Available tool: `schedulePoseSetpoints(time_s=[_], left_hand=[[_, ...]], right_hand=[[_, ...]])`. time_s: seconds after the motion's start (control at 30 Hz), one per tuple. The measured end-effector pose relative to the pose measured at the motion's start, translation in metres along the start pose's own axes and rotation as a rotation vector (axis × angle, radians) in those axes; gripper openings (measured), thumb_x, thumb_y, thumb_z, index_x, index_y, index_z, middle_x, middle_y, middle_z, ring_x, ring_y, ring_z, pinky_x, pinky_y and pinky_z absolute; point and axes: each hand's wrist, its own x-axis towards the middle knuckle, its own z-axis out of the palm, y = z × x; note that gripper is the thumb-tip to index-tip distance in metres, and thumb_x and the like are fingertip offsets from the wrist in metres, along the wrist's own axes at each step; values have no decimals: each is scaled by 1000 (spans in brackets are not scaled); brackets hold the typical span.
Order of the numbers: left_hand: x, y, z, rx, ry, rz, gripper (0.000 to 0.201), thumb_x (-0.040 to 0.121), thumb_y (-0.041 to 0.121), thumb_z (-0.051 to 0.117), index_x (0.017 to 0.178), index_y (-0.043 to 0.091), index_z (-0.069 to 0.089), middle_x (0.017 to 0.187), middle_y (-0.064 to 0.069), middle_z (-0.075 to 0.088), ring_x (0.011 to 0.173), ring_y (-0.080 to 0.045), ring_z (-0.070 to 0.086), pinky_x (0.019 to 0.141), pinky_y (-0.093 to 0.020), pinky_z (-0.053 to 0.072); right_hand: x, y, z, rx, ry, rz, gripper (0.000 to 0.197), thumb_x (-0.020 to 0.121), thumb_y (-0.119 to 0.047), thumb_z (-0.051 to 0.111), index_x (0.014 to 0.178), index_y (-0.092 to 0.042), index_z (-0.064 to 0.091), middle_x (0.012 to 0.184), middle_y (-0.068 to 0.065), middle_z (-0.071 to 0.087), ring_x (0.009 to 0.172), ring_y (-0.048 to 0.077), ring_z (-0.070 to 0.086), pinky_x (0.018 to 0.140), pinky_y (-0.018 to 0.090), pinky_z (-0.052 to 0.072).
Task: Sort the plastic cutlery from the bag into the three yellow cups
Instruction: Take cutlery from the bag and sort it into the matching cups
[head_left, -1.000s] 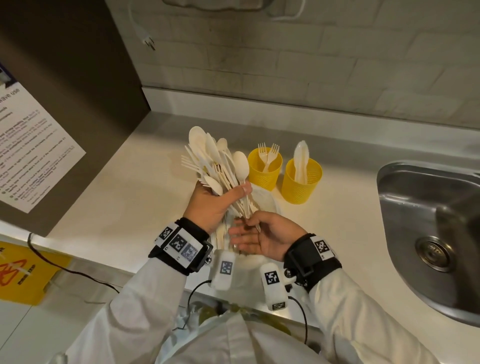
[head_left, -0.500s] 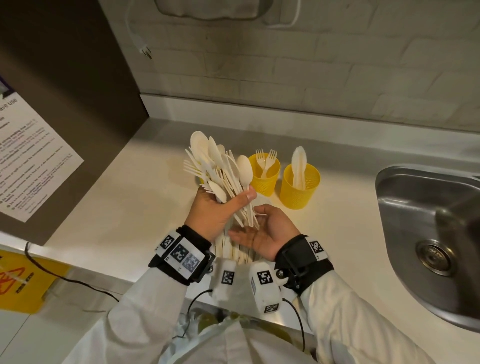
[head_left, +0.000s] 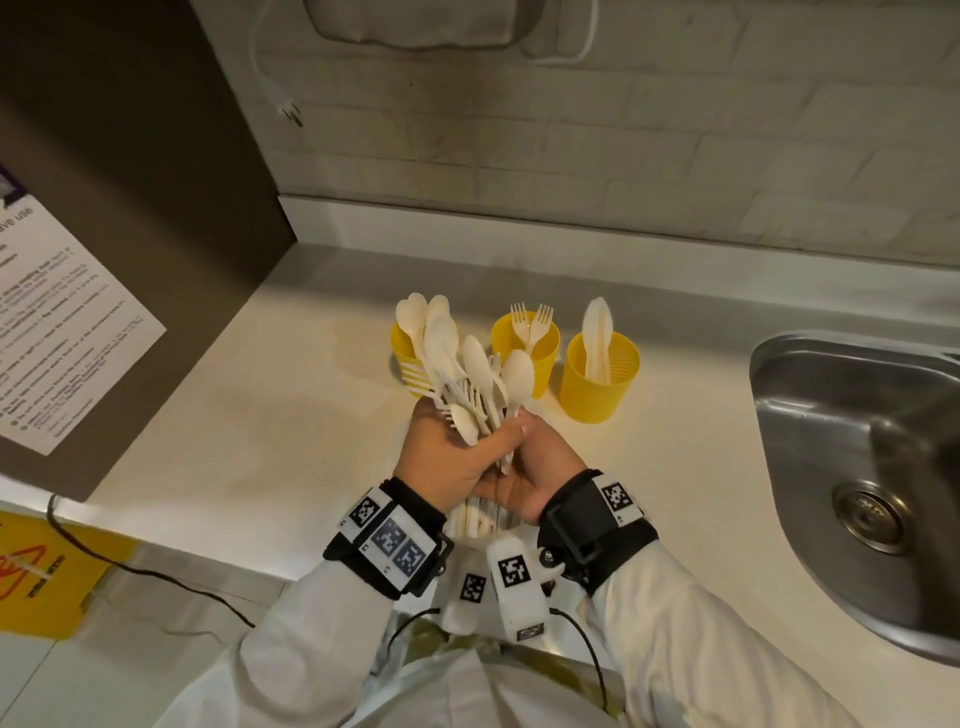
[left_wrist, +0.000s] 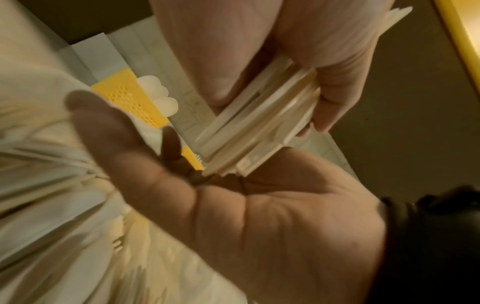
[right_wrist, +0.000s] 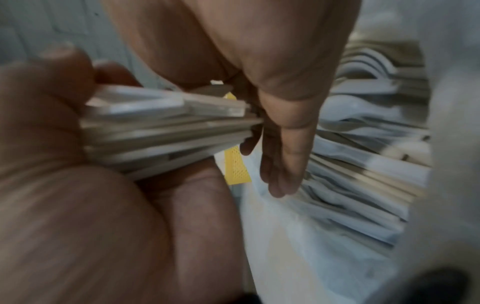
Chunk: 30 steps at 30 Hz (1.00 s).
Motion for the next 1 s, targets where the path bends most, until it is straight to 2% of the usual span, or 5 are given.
schedulePoseSetpoints(time_s=[0.2,0.37,0.63,0.77,1.0], left_hand=[[6,7,-2,77,-98,-9,52,67,33,86,114,12,75,111,1,79,110,-14,72,102,-44,55],[4,9,2,105,-159,-41,24,77,30,83,96,44,78,106,14,78,108,-10,72,105,-49,53],[1,2,13,131,-130,-28,30,83,30,81,112,31,72,109,18,74,107,5,66,100,-19,49],[11,5,13,-22,-52,-112,5,85,21,75,87,22,80,90,1,79,95,-17,74,95,-39,56],[30,5,-2,-283,-80,-60,29,87,30,73,77,4,65,62,-11,55,57,-27,53,68,-37,48]], right_hand=[[0,-7,3,89,-6,-41,45,105,-33,39,143,-17,57,141,11,63,135,30,55,100,45,52],[-12,-15,5,180,-57,-68,59,105,-40,33,85,-22,85,100,3,79,91,18,77,77,34,62],[-20,-17,6,98,-10,-64,42,94,-39,50,117,-19,77,124,8,73,109,24,72,90,40,60],[-18,-19,7,-29,74,-74,41,105,-35,39,134,-23,65,131,6,70,121,24,66,102,49,53],[-20,-31,19,-378,183,-214,33,103,-24,45,77,-14,62,66,4,55,60,16,51,69,34,43]])
